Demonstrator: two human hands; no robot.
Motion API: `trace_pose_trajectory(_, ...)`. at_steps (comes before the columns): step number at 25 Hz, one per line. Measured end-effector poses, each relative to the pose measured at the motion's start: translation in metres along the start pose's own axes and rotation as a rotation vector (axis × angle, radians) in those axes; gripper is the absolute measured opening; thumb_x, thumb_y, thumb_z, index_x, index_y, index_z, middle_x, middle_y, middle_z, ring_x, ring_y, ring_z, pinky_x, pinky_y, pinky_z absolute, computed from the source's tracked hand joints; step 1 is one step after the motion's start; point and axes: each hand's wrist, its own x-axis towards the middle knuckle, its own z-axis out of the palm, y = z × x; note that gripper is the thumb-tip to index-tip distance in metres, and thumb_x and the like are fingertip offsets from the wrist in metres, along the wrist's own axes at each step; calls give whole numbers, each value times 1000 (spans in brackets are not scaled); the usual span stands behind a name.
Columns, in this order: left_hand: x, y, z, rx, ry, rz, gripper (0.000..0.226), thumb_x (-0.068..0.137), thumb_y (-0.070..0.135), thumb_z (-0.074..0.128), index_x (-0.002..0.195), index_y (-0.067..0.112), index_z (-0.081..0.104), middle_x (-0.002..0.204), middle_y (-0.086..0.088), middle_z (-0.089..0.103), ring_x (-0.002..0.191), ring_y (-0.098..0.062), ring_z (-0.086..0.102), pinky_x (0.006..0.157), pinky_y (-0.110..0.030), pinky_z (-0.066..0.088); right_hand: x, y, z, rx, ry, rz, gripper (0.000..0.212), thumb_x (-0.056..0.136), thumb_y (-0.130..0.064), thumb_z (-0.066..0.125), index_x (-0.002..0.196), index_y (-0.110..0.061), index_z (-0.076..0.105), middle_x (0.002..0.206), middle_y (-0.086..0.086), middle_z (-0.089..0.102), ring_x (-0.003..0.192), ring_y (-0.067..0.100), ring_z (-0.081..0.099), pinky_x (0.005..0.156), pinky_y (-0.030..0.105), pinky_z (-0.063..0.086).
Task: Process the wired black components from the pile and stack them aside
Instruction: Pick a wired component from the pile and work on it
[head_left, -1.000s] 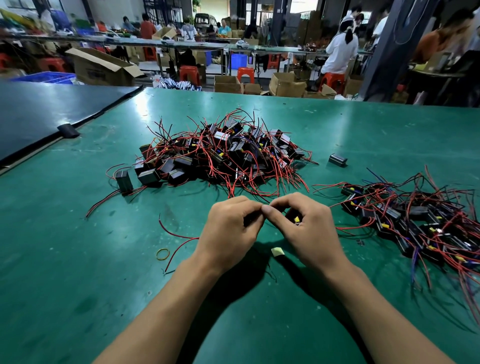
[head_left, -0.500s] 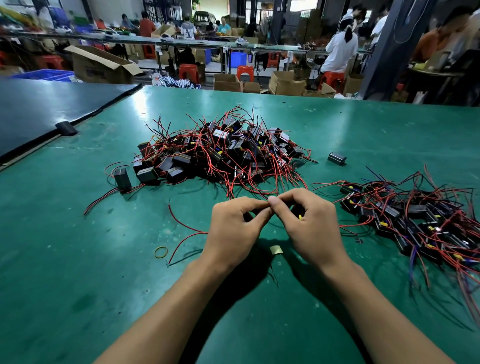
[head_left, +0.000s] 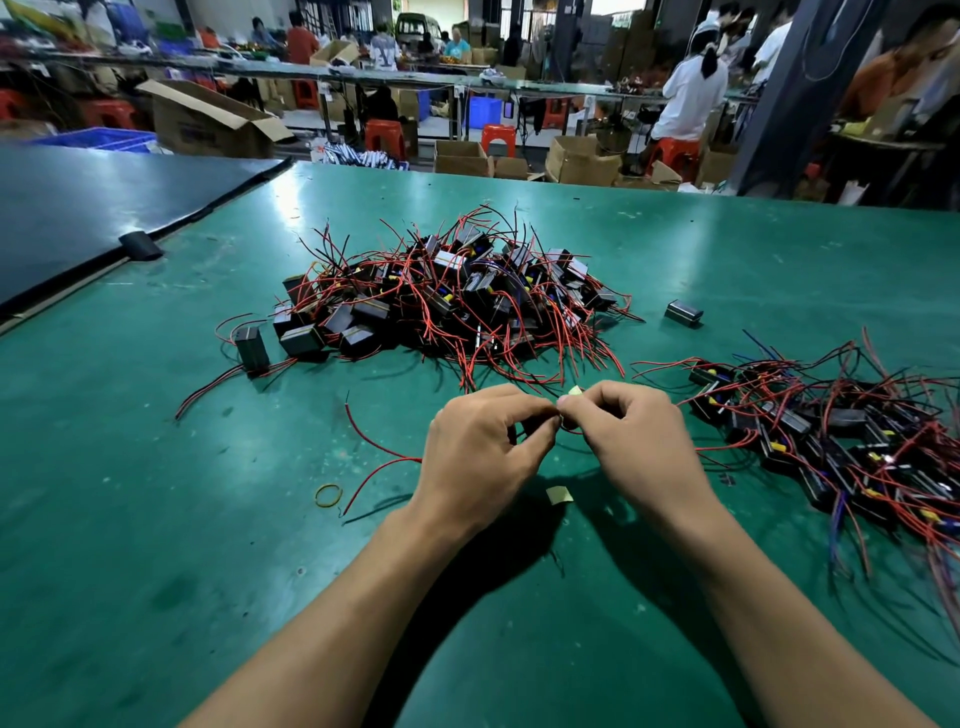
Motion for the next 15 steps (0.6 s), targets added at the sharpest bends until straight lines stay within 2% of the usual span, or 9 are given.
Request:
trace_pose_trajectory(2, 1, -1, -1, -10, 3, -13, 11, 84, 23, 71, 92, 20, 79, 77, 5, 71, 63, -14, 61, 60, -35, 51, -1, 1, -1, 18, -30, -35, 24, 86, -33, 72, 69, -17, 70, 56, -13, 59, 52, -1, 46, 52, 14, 36)
trace_pose_trajectory(4, 3, -5, -2, -43, 12, -43, 10, 85, 22, 73, 92, 18, 79, 76, 4, 71, 62, -14, 59, 60, -35, 50, -3, 0, -5, 84, -119, -136, 7, 88, -33, 74, 89, -25, 73, 73, -13, 67, 57, 3, 52, 57, 17, 44)
trace_pose_trajectory(6, 4, -8, -5, -56, -9, -70, 10, 85, 19, 74, 92, 15, 79, 77, 4, 71, 64, -12, 60, 63, -35, 51, -4, 3, -11, 82, -240, -246, 26, 86, -25, 77, 109, -36, 71, 91, -10, 69, 58, 7, 52, 60, 18, 46)
trace_pose_trajectory(7, 5, -8, -7, -58, -25, -82, 11, 84, 17, 75, 94, 14, 79, 78, 3, 71, 65, -12, 60, 64, -35, 51, -3, 6, -12, 41, -259, -298, 34, 85, -21, 79, 112, -37, 70, 96, -10, 70, 59, 6, 51, 62, 17, 45)
trace_pose_trajectory(10, 7, -9, -12, -84, -68, -88, 12, 84, 14, 76, 95, 14, 79, 76, 1, 70, 65, -16, 60, 63, -33, 49, 0, 9, -12, -1, -205, -377, 30, 82, -12, 81, 107, -28, 76, 95, -12, 71, 61, 6, 50, 62, 15, 44)
trace_pose_trajectory(13, 8, -9, -14, -100, -99, -66, 10, 83, 15, 76, 92, 12, 80, 73, 4, 68, 63, -13, 58, 62, -27, 47, 1, 10, -12, -6, -157, -427, 20, 81, -13, 81, 97, -24, 78, 86, -15, 70, 58, 11, 51, 57, 18, 41)
trace_pose_trajectory(15, 8, -10, -15, -106, -104, -60, 10, 83, 16, 77, 92, 11, 80, 71, 7, 65, 62, -10, 57, 62, -24, 45, 1, 8, -12, -12, -151, -452, 16, 81, -15, 81, 94, -24, 78, 83, -16, 70, 57, 7, 51, 57, 15, 39)
